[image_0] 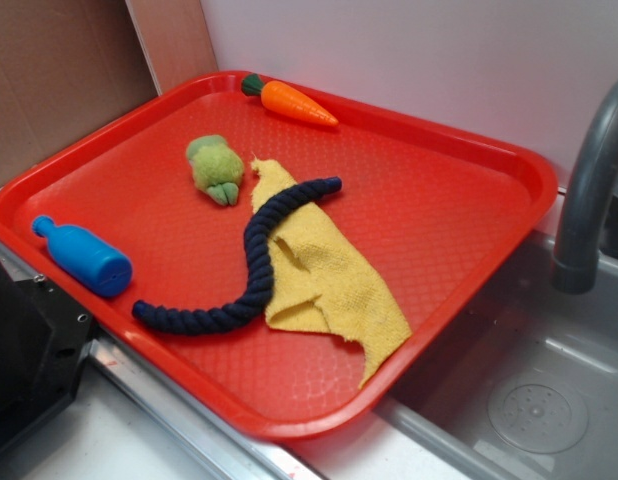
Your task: Grab the green animal.
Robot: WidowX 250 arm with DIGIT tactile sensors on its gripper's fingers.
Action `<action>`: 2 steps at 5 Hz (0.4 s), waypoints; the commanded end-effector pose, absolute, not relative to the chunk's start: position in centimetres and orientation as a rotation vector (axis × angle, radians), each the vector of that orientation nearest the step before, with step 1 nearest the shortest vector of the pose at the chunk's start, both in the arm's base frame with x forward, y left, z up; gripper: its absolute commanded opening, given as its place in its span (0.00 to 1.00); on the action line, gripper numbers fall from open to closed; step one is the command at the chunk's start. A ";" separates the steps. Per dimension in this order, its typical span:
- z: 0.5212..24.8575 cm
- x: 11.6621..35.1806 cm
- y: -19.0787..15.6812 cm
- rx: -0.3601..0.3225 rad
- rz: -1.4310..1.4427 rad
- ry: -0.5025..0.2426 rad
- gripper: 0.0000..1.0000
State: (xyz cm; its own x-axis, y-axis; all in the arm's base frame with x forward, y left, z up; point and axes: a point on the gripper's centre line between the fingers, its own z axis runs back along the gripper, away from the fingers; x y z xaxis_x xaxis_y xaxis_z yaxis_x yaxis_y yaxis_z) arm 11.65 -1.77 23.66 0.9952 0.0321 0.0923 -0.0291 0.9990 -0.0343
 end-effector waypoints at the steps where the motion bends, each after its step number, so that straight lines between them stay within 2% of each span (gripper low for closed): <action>1: 23.7 11.7 -1.8 -0.033 0.031 -0.093 1.00; 2: 19.2 16.0 2.0 -0.060 0.284 -0.028 1.00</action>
